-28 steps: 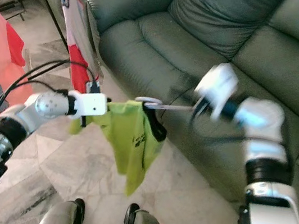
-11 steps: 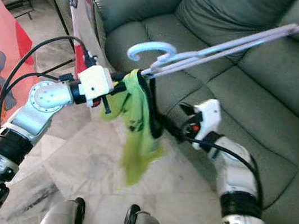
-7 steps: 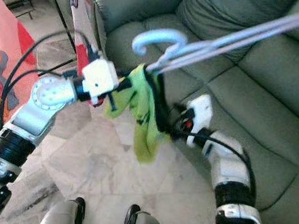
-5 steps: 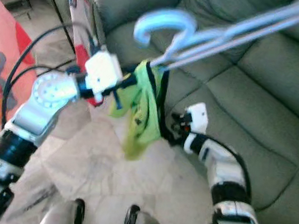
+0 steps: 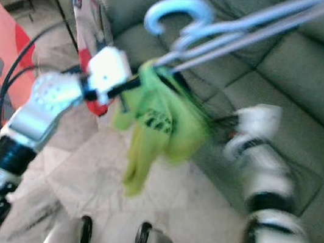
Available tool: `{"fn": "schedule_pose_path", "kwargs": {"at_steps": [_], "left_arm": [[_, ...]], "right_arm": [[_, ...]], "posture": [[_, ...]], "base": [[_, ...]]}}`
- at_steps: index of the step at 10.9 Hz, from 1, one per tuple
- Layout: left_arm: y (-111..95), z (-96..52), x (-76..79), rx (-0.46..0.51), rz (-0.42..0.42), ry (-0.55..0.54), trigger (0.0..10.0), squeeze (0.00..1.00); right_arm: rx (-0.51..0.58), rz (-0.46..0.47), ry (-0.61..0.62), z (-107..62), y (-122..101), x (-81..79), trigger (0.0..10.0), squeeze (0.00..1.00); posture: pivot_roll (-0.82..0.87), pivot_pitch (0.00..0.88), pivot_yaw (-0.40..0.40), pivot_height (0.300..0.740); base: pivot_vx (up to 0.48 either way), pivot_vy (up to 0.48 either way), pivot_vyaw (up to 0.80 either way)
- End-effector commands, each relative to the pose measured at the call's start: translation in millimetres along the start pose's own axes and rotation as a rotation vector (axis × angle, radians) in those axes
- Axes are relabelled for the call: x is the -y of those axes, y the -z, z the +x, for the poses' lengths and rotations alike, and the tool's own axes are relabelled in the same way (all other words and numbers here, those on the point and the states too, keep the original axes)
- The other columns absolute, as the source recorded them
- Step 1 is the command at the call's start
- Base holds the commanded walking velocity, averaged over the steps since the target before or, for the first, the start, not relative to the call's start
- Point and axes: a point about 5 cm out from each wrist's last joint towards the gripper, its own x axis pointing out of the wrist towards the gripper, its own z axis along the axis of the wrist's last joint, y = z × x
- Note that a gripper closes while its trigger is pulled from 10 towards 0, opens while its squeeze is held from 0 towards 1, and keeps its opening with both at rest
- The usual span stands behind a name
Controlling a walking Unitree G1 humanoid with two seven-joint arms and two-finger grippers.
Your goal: Hang hanger
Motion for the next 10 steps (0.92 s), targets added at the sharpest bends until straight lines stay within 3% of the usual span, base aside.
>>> {"fn": "schedule_pose_path", "kwargs": {"at_steps": [1, 2, 4, 5, 7, 8, 9, 10], "left_arm": [[-1.5, -14.7, -19.9, 0.02, 0.028, -0.117, 0.0, 0.0], [23.2, -29.3, -20.8, -0.081, -0.003, -0.128, 0.0, 0.0], [48.6, -46.2, -19.5, -0.163, -0.064, -0.13, 0.0, 0.0], [53.0, -50.7, -14.3, -0.168, -0.088, -0.073, 0.0, 0.0], [63.7, -54.2, -4.4, -0.206, -0.098, -0.029, 0.0, 0.0], [68.2, -56.2, 0.9, -0.252, -0.018, 0.044, 0.0, 0.0], [76.9, -59.3, 3.2, -0.357, 0.087, 0.099, 0.0, 0.0], [78.3, -57.3, -1.2, -0.373, 0.079, 0.055, 0.0, 0.0]], "right_arm": [[0.037, 0.021, 0.237, -11.4, -8.6, 37.1, 0.0, 0.22], [0.183, 0.003, 0.378, -16.7, -44.3, 58.4, 0.0, 0.0], [0.364, -0.095, 0.431, -16.7, -89.1, 59.6, 0.0, 0.0], [0.419, -0.114, 0.457, -15.9, -102.2, 57.2, 0.0, 0.0], [0.459, -0.148, 0.429, -14.6, -111.2, 52.2, 0.0, 0.0], [0.469, -0.17, 0.422, -14.1, -112.0, 50.4, 0.0, 0.0], [0.463, -0.196, 0.409, -12.1, -110.1, 46.5, 0.0, 0.0], [0.464, -0.199, 0.393, -10.2, -108.9, 42.8, 0.0, 0.0]], "posture": [[-0.09, 0.188, -0.036, 0.74], [-0.1, 0.189, -0.033, 0.74], [-0.1, 0.186, -0.037, 0.74], [-0.1, 0.187, -0.037, 0.74], [-0.1, 0.186, -0.042, 0.74], [-0.1, 0.186, -0.042, 0.74], [-0.1, 0.183, -0.041, 0.74], [-0.1, 0.184, -0.04, 0.74]], "base": [[0.0, 0.0, 0.0], [0.0, 0.0, 0.0], [0.0, 0.0, 0.0], [0.0, 0.0, 0.0], [0.0, 0.0, 0.0], [0.0, 0.0, 0.0], [0.0, 0.0, 0.0], [0.0, 0.0, 0.0]]}}
